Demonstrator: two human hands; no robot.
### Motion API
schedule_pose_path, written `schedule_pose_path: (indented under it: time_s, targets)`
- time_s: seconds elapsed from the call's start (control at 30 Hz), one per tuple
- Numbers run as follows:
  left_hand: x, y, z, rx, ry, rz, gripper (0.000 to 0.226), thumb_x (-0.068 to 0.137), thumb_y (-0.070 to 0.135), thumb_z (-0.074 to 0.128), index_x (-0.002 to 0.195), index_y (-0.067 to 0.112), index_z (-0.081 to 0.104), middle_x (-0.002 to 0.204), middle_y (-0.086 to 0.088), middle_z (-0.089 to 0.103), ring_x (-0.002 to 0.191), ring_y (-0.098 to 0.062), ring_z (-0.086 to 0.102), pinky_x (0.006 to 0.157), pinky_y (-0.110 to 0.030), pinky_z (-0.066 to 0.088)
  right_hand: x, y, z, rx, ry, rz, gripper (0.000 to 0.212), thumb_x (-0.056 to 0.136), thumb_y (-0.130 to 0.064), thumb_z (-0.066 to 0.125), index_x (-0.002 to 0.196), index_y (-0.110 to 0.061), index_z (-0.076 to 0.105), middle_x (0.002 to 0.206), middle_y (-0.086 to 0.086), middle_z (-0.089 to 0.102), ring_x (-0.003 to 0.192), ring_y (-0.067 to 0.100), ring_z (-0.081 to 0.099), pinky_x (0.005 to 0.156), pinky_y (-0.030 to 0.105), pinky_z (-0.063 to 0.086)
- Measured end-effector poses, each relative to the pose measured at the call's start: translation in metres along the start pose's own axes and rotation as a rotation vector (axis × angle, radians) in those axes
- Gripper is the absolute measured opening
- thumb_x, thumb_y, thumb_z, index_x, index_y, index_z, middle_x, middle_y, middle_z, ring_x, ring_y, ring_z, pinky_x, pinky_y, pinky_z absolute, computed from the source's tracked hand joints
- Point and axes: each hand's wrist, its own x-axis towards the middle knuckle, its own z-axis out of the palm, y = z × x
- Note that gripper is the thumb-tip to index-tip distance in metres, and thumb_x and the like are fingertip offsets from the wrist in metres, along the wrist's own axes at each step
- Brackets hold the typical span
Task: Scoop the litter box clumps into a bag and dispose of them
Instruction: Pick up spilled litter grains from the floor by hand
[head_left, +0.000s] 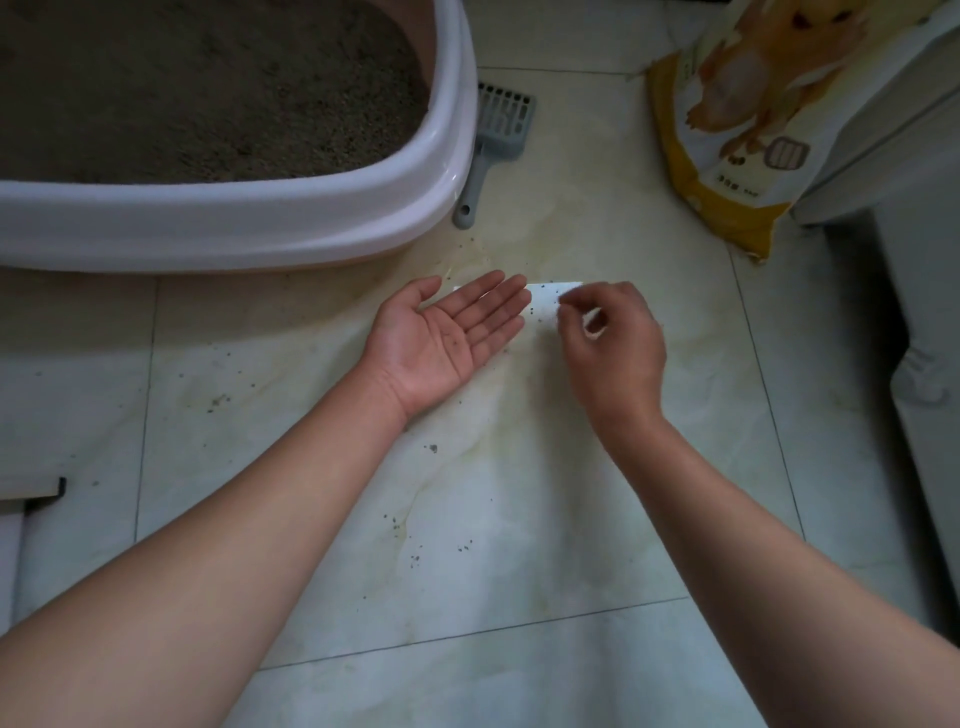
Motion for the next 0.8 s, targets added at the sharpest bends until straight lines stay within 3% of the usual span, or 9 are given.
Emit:
schedule_pose_path:
  time_s: [0.13,0.23,0.33,0.63,0.8]
  targets:
    - [-0.001,0.001,0.001,-0.009,-0.008,0.018,0.056,0.1,0.034,0.032,0.134,-0.006,0.054,0.134,-0.024,0.06,0.124,-0.039,0.059,0.11,-0.048,0.042,-0.005,0.027,-0.002,-0.137,-0.129,0.092,0.016,0.084,-0.029,0.066,0.1,-0.027,0.069,0.096,-0.009,0.06,0.09,0.013,0.058,0.077,0.028,0.047]
    - [-0.001,0.0,0.003,-0.014,-0.008,0.033,0.055,0.1,0.033,0.033,0.131,-0.006,0.056,0.133,-0.025,0.061,0.123,-0.039,0.06,0.109,-0.048,0.043,-0.004,0.025,0.002,-0.131,-0.1,0.101,0.005,0.085,-0.024,0.065,0.087,-0.025,0.069,0.089,-0.009,0.059,0.085,0.013,0.057,0.074,0.029,0.048]
    - [-0.001,0.001,0.005,-0.018,-0.016,0.033,0.056,0.099,0.034,0.033,0.131,-0.006,0.056,0.133,-0.025,0.061,0.124,-0.039,0.06,0.11,-0.048,0.043,-0.003,0.022,0.004,-0.146,-0.104,0.101,0.007,0.086,-0.022,0.063,0.082,-0.023,0.068,0.085,-0.009,0.058,0.083,0.014,0.056,0.072,0.03,0.046]
    - [-0.002,0.003,0.004,-0.011,-0.015,0.037,0.058,0.1,0.037,0.031,0.131,-0.005,0.056,0.133,-0.025,0.061,0.123,-0.039,0.06,0.11,-0.048,0.042,0.003,0.019,0.005,-0.235,-0.189,-0.016,0.011,0.092,-0.019,0.053,0.083,-0.018,0.06,0.083,-0.008,0.05,0.08,0.017,0.05,0.065,0.032,0.04]
    - [-0.005,0.003,0.004,-0.014,-0.011,0.029,0.059,0.1,0.038,0.033,0.132,-0.005,0.056,0.133,-0.025,0.061,0.124,-0.038,0.059,0.111,-0.048,0.041,-0.005,0.027,-0.005,-0.257,-0.225,-0.098,0.004,0.087,-0.024,0.063,0.085,-0.02,0.062,0.082,-0.007,0.052,0.079,0.014,0.049,0.065,0.031,0.041]
